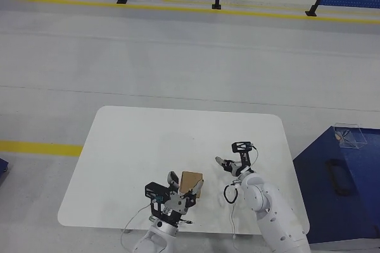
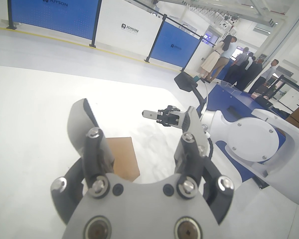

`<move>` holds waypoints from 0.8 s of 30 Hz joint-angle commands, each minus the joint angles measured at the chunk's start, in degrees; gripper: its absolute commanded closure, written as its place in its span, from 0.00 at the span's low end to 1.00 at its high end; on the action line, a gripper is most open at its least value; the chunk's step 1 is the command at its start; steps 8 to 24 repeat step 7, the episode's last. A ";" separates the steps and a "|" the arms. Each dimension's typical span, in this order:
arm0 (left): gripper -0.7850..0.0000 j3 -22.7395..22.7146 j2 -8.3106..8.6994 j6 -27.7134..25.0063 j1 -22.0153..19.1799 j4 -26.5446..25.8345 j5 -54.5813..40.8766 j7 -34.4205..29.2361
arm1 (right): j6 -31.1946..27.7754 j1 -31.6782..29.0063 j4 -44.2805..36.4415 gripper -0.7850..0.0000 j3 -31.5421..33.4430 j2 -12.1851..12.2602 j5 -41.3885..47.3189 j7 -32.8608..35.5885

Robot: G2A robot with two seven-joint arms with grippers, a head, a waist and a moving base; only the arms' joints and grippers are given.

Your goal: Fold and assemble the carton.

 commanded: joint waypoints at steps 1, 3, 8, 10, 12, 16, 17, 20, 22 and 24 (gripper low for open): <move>0.12 0.00 0.00 0.00 0.00 0.00 0.00 0.00 | 0.00 0.00 0.00 0.00 0.00 0.00 0.00 0.00; 0.05 0.00 0.00 0.00 0.00 0.00 0.00 0.00 | 0.00 0.00 0.00 0.00 0.00 0.00 0.00 0.00; 0.00 0.00 0.00 0.00 0.00 0.00 0.00 0.00 | 0.00 0.00 0.00 0.00 0.00 0.00 0.00 0.00; 0.00 0.00 0.00 0.00 0.00 0.00 0.00 0.00 | 0.00 0.00 0.00 0.00 0.00 0.00 0.00 0.00; 0.00 0.00 0.00 0.00 0.00 0.00 0.00 0.00 | 0.00 0.00 0.00 0.00 0.00 0.00 0.00 0.00; 0.00 0.00 0.00 0.00 0.00 0.00 0.00 0.00 | 0.00 0.00 0.00 0.00 0.00 0.00 0.00 0.00; 0.00 0.00 0.00 0.00 0.00 0.00 0.00 0.00 | 0.00 0.00 0.00 0.00 0.00 0.00 0.00 0.00; 0.00 0.00 0.00 0.00 0.00 0.00 0.00 0.00 | 0.00 0.00 0.00 0.00 0.00 0.00 0.00 0.00; 0.00 0.00 0.00 0.00 0.00 0.00 0.00 0.00 | 0.00 0.00 0.00 0.00 0.00 0.00 0.00 0.00; 0.00 0.00 0.00 0.00 0.00 0.00 0.00 0.00 | 0.00 0.00 0.00 0.00 0.00 0.00 0.00 0.00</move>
